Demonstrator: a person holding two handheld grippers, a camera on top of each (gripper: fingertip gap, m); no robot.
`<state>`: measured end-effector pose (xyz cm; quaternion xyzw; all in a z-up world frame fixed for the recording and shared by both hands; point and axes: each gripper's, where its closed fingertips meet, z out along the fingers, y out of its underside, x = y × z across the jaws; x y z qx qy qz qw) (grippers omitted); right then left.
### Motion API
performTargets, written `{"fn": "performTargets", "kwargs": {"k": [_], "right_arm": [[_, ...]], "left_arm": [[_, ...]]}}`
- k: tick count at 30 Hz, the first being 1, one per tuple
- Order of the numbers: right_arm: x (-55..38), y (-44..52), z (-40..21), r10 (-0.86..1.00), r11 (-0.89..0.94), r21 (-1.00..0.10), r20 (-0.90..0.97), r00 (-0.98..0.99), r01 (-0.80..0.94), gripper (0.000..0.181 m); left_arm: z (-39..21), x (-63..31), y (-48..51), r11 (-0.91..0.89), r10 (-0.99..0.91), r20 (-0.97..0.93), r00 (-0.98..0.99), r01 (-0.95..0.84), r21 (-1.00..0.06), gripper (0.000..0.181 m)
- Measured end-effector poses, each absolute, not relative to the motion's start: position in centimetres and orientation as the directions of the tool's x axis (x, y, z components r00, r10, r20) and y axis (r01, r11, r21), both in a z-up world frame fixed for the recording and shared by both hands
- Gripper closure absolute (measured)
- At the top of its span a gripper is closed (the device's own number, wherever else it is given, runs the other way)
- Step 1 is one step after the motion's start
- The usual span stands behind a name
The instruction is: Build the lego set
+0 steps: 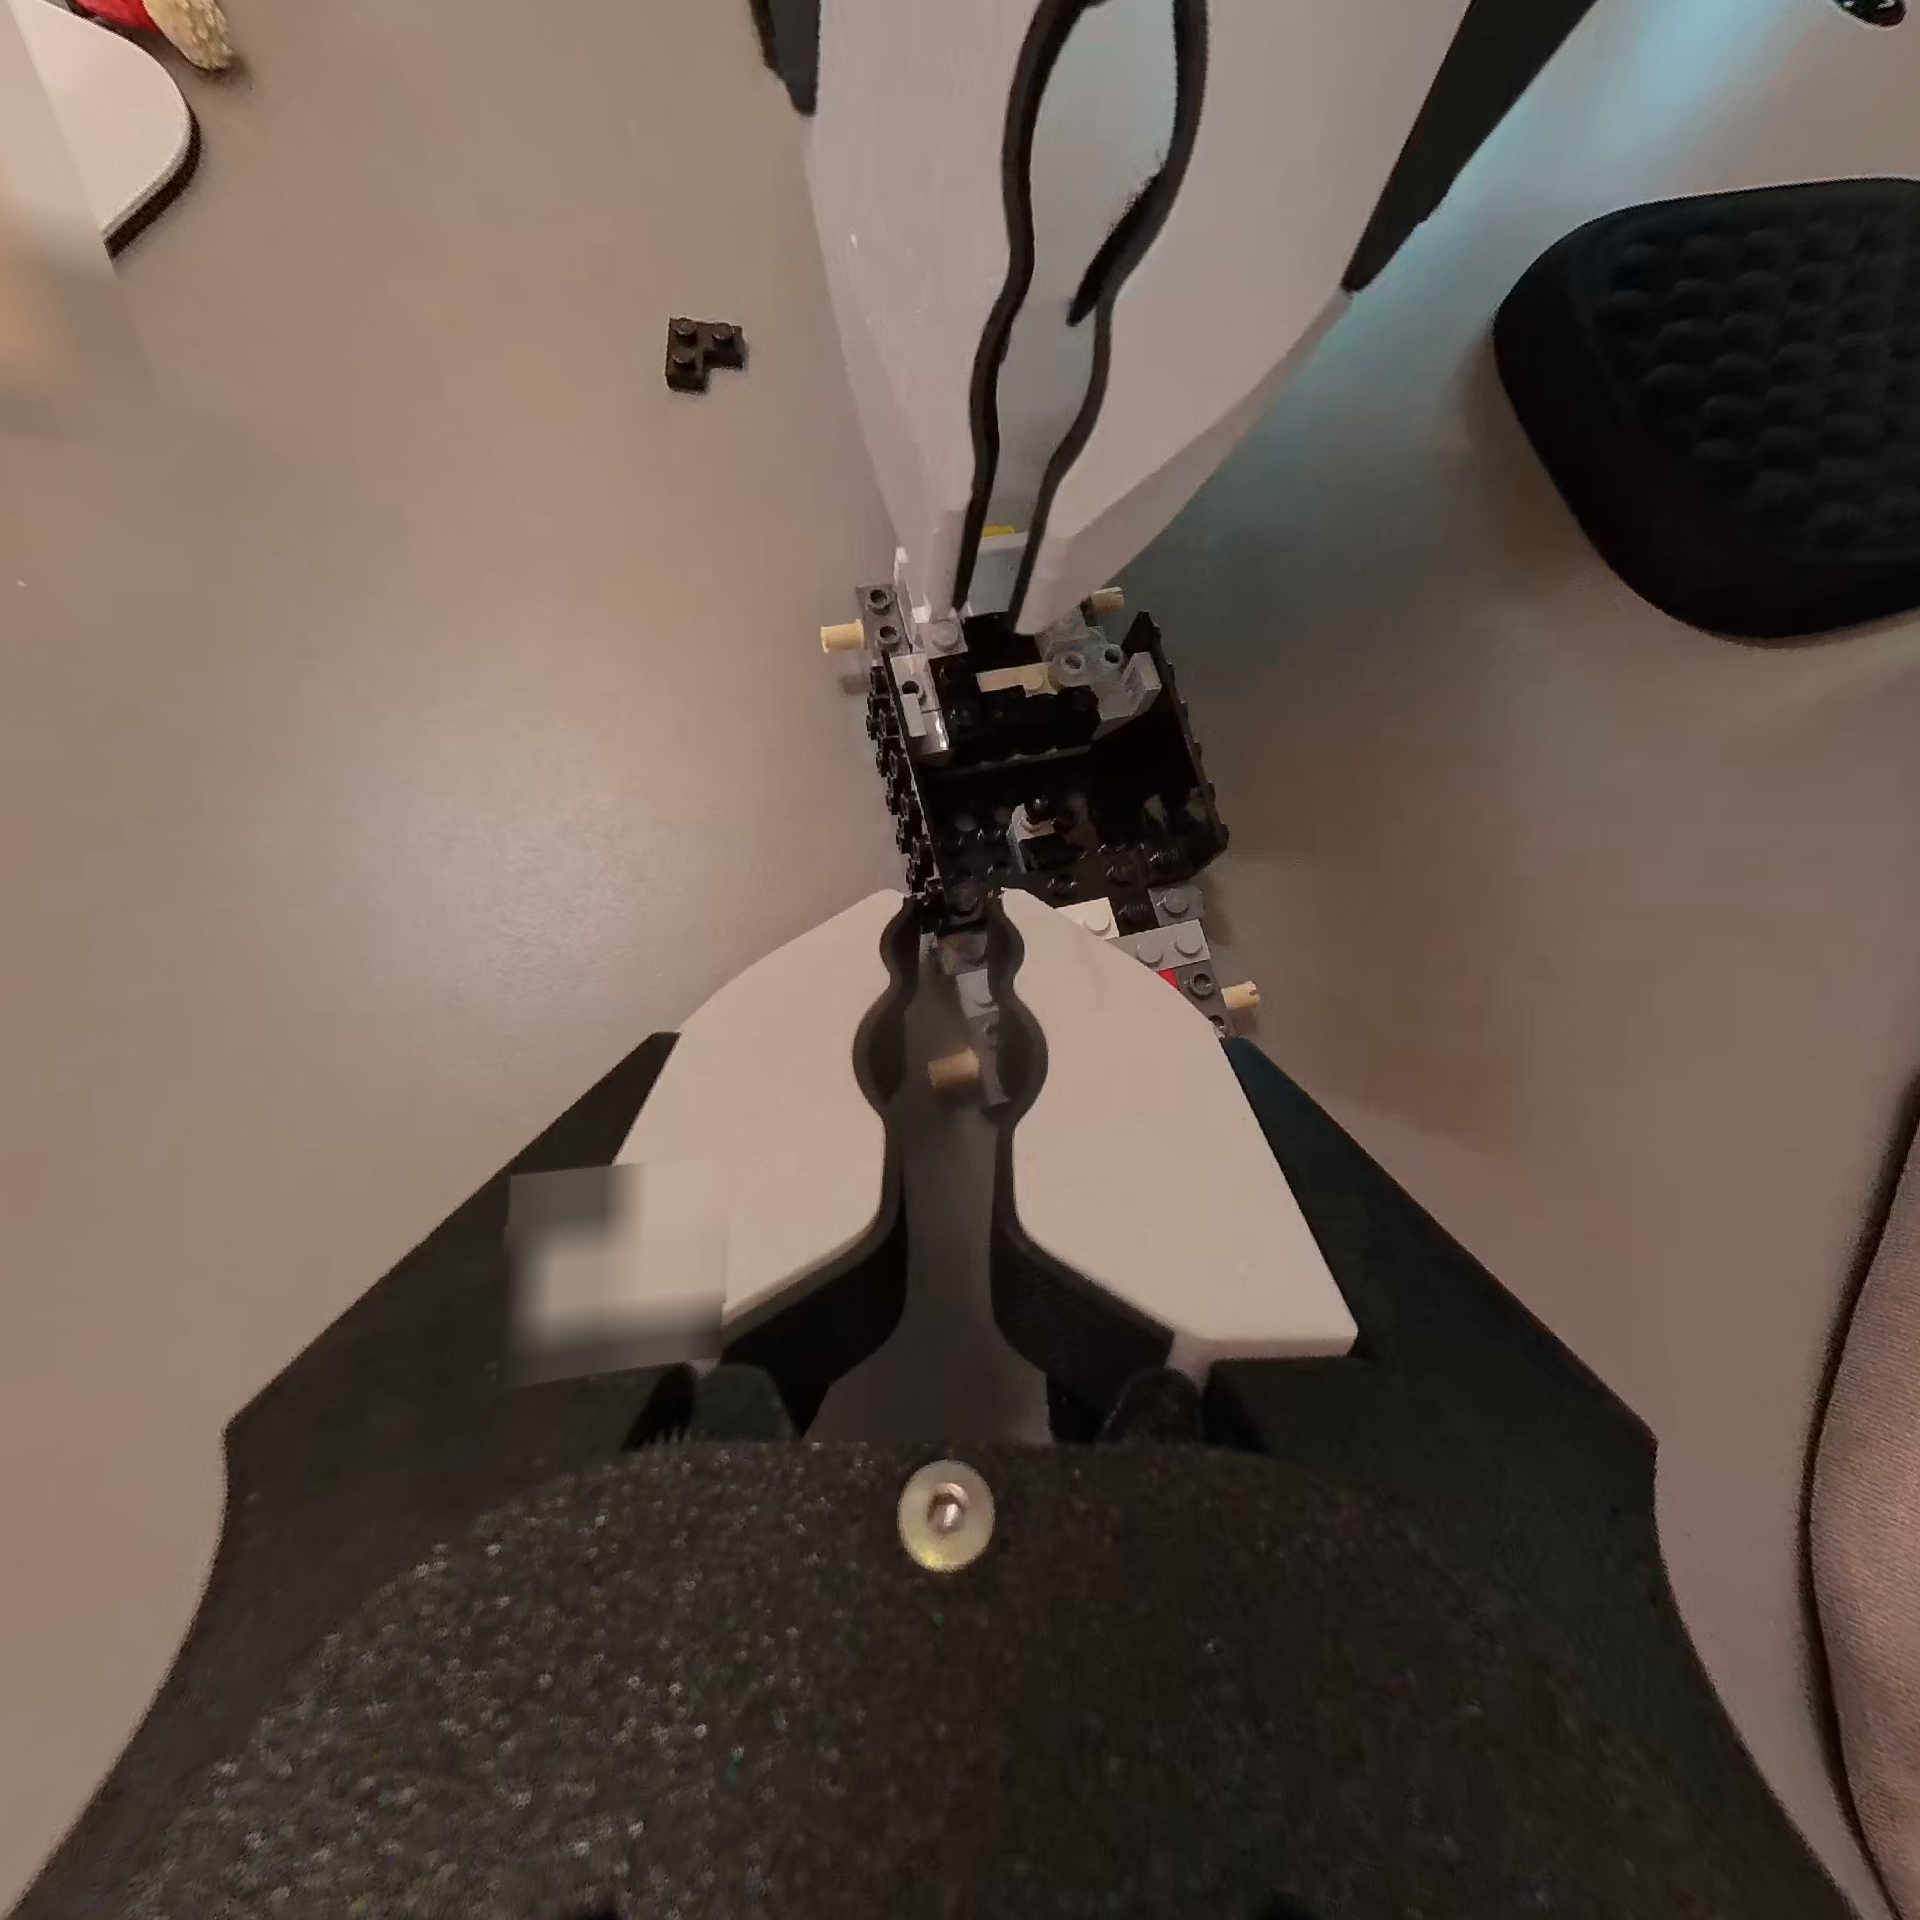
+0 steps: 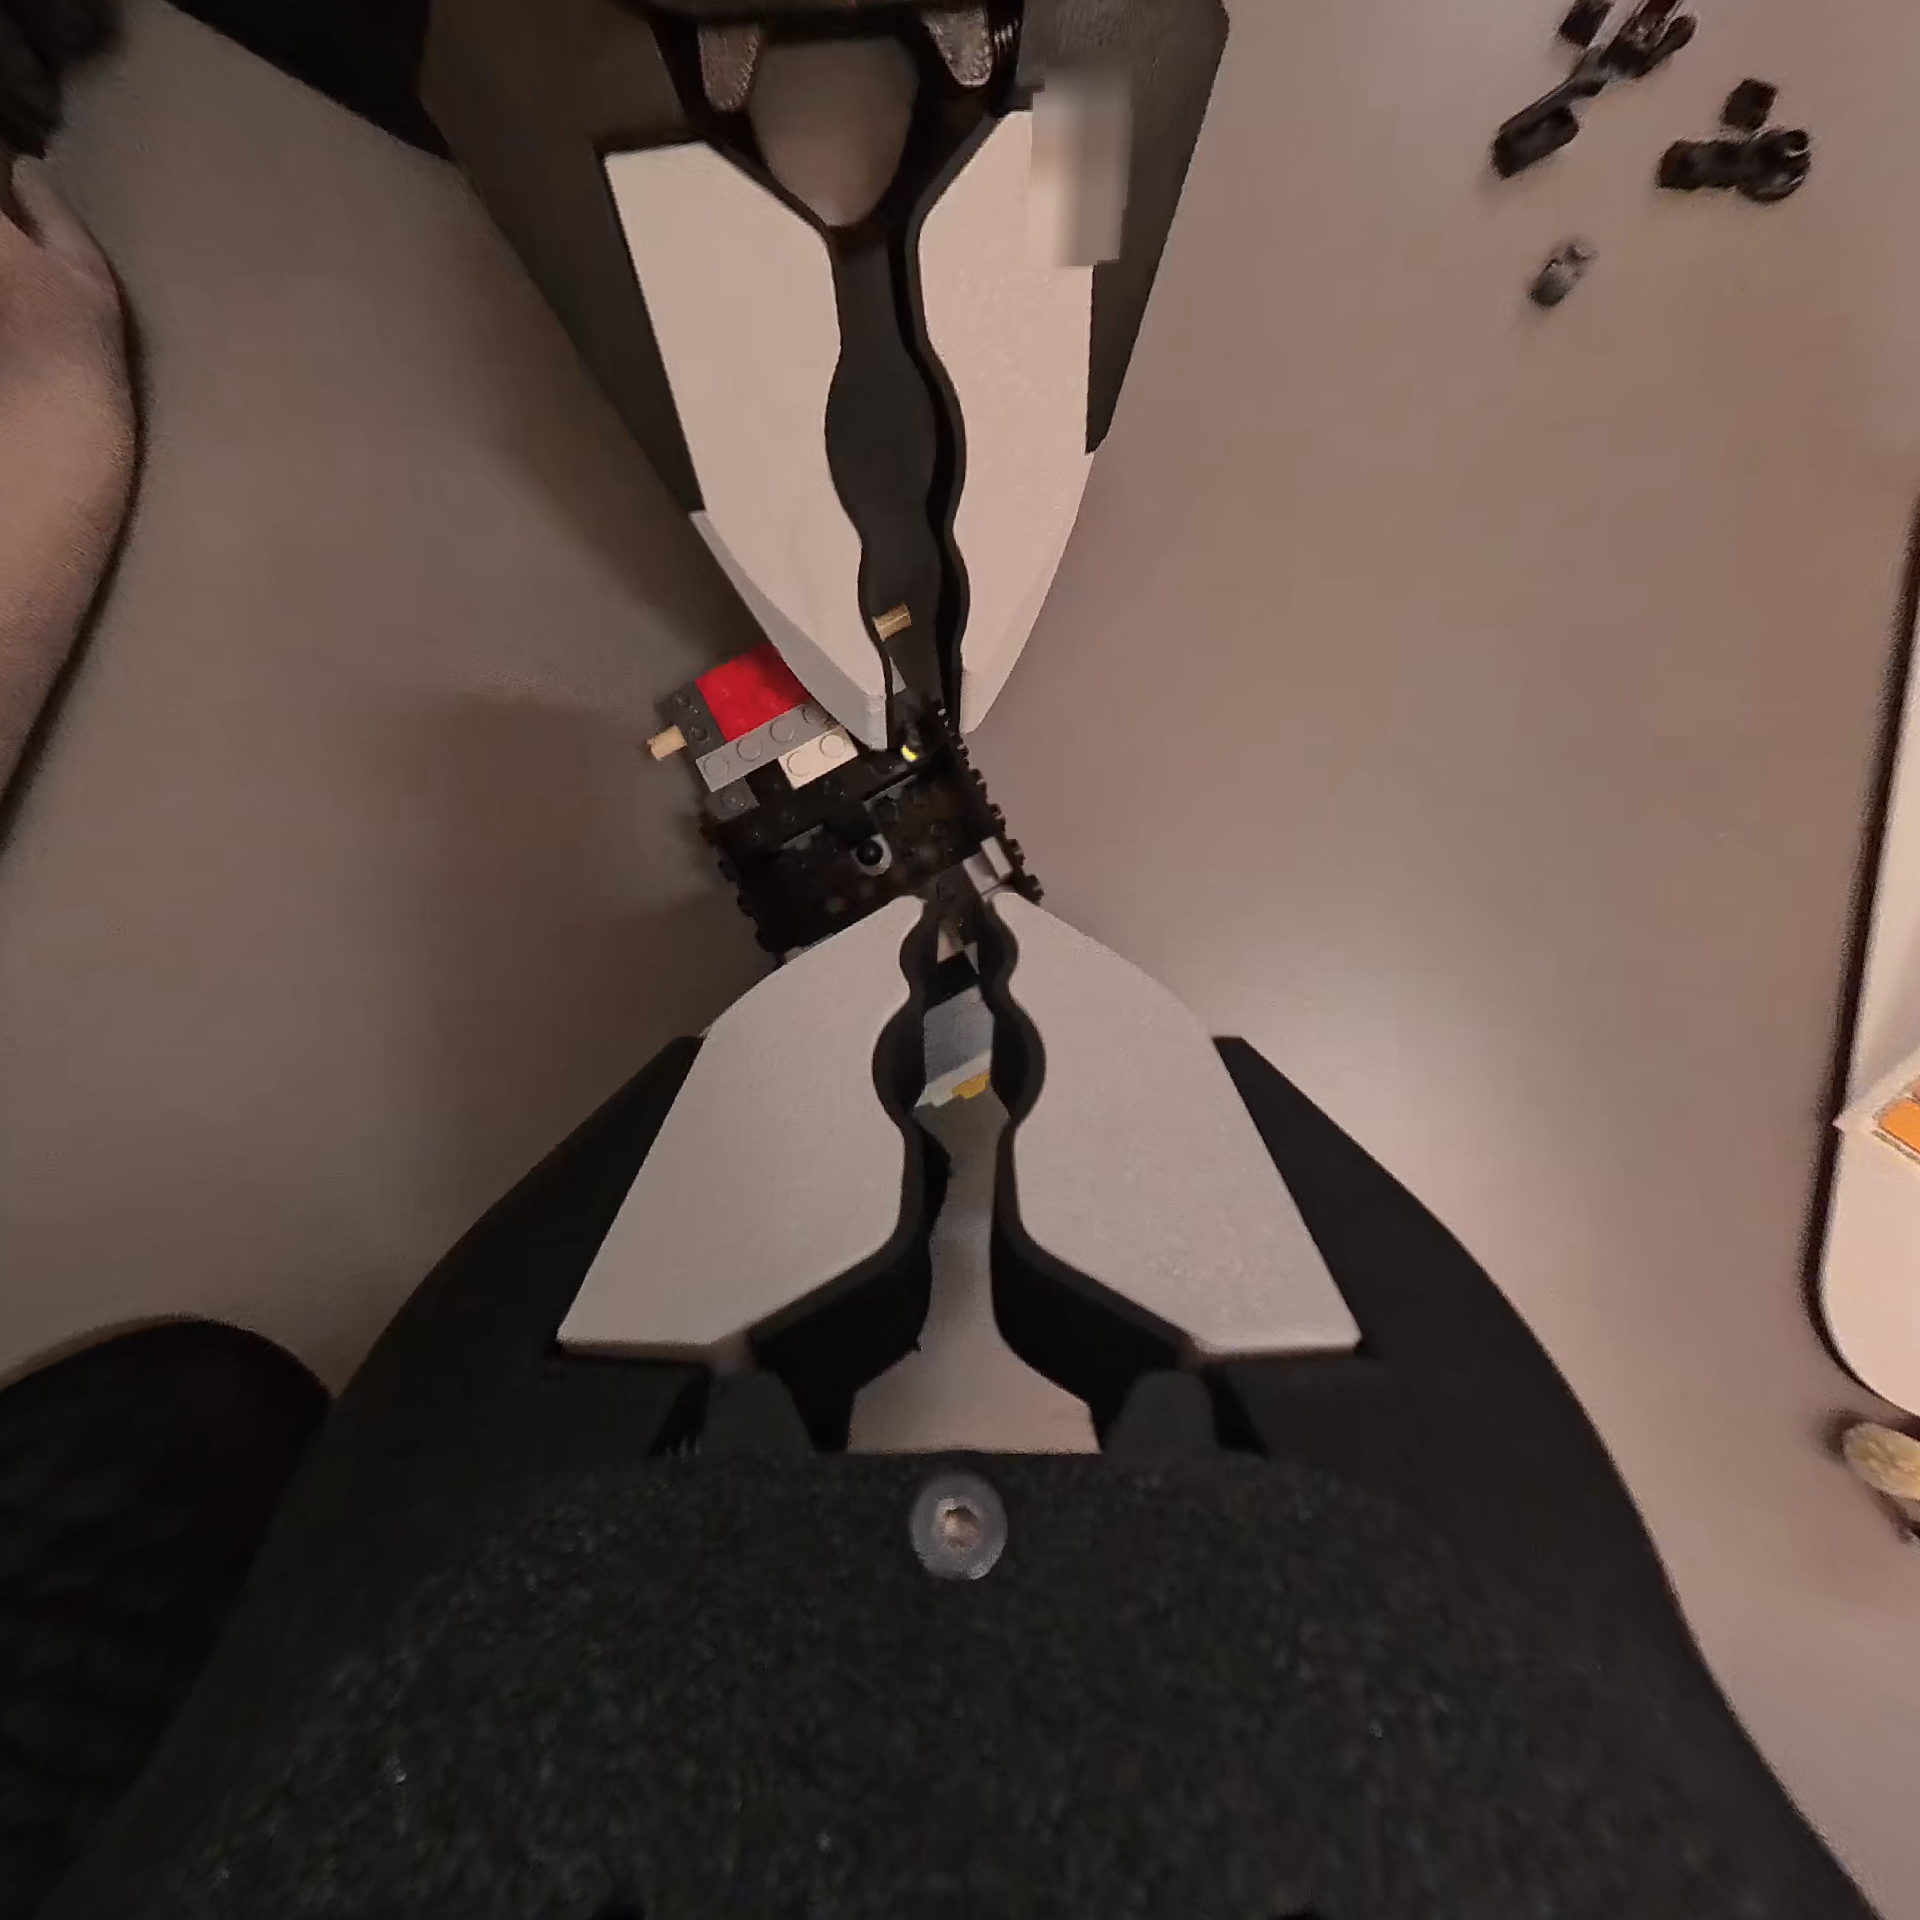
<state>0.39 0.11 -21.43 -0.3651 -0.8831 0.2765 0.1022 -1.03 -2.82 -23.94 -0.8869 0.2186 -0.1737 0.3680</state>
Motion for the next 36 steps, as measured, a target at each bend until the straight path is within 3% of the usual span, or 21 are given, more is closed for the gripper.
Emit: {"fn": "performTargets", "kwargs": {"k": [7,18,22,36], "right_arm": [[0.4,-0.6,-22.8,0.670,0.653,-0.492,0.022,-0.742,0.576,0.172],[0.8,-0.5,-23.0,0.693,0.635,-0.413,-0.069,-0.718,0.653,0.178],[0.1,0.1,-22.2,0.717,0.614,-0.445,-0.032,-0.696,0.652,0.181],[0.3,0.4,-23.0,0.627,0.756,-0.268,0.031,-0.779,0.597,0.181]], "left_arm": [[-23.9,-1.0,-2.8,-0.632,-0.518,0.146,0.843,-0.262,-0.729,0.170],[-24.0,-1.1,-2.8,-0.631,-0.519,0.143,0.843,-0.265,-0.729,0.169],[-24.0,-1.1,-2.8,-0.632,-0.519,0.149,0.842,-0.261,-0.729,0.169],[-24.0,-1.1,-2.9,-0.632,-0.522,0.149,0.840,-0.263,-0.729,0.170]]}}
